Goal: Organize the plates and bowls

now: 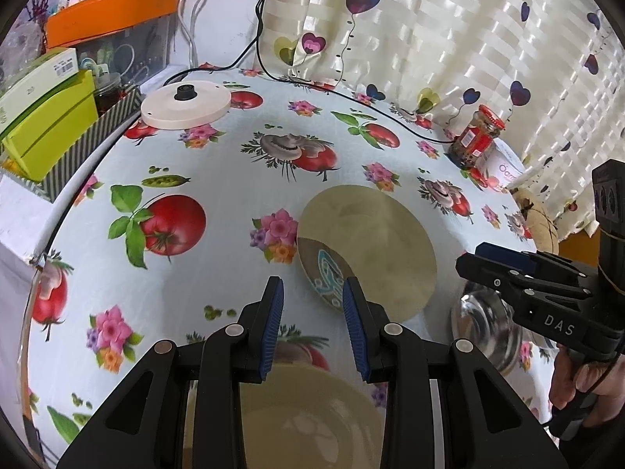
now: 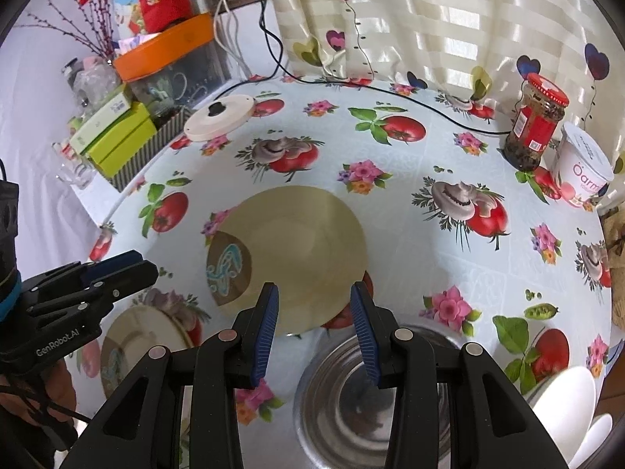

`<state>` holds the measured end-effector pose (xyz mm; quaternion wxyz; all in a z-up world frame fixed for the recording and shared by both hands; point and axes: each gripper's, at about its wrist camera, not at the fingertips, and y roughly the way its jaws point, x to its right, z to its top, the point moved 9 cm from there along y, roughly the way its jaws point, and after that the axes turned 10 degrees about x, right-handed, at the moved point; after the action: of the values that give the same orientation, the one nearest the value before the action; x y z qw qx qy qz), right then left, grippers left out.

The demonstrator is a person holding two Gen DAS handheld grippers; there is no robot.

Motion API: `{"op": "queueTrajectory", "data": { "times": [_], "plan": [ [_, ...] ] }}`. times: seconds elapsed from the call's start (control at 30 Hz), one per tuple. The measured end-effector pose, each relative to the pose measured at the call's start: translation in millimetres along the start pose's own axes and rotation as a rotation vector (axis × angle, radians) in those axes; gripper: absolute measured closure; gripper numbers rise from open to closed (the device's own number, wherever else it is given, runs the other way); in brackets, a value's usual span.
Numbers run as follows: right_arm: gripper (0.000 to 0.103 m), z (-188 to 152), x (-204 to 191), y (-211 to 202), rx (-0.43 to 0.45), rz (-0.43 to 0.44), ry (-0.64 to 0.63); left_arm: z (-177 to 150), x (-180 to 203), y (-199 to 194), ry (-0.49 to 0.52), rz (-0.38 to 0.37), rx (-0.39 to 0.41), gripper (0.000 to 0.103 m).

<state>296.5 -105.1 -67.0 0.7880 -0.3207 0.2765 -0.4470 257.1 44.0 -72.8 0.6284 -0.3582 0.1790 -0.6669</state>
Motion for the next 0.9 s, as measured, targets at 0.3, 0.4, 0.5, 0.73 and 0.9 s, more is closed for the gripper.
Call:
{"op": "queueTrajectory", "data": {
  "times": [0.3,0.4,0.5,0.73,0.9],
  "plan": [
    [0.065,5.2,10.7,23.5,-0.033,-0.002,0.007,6.3,-9.5,24.6,-0.03,0.0,-0.019,0.07],
    [0.065,6.7,13.5,31.2,-0.046,-0.003,0.007,6.3,-12.3,31.9,-0.041,-0.001,-0.027,0.07],
    [0.065,6.8,16.6,39.3,-0.063,-0.005,0.01,5.2,-12.8,39.5,-0.042,0.0,-0.039,0.07],
    [0.066,3.1,24.6,59.5,-0.12,-0.004,0.032,2.1,-8.9,54.1,-0.039,-0.006,-0.066,0.07],
    [0.066,0.6,29.0,69.2,-0.146,-0.01,0.042,-0.8,-10.7,61.9,-0.048,-0.004,-0.08,0.07]
  ]
}}
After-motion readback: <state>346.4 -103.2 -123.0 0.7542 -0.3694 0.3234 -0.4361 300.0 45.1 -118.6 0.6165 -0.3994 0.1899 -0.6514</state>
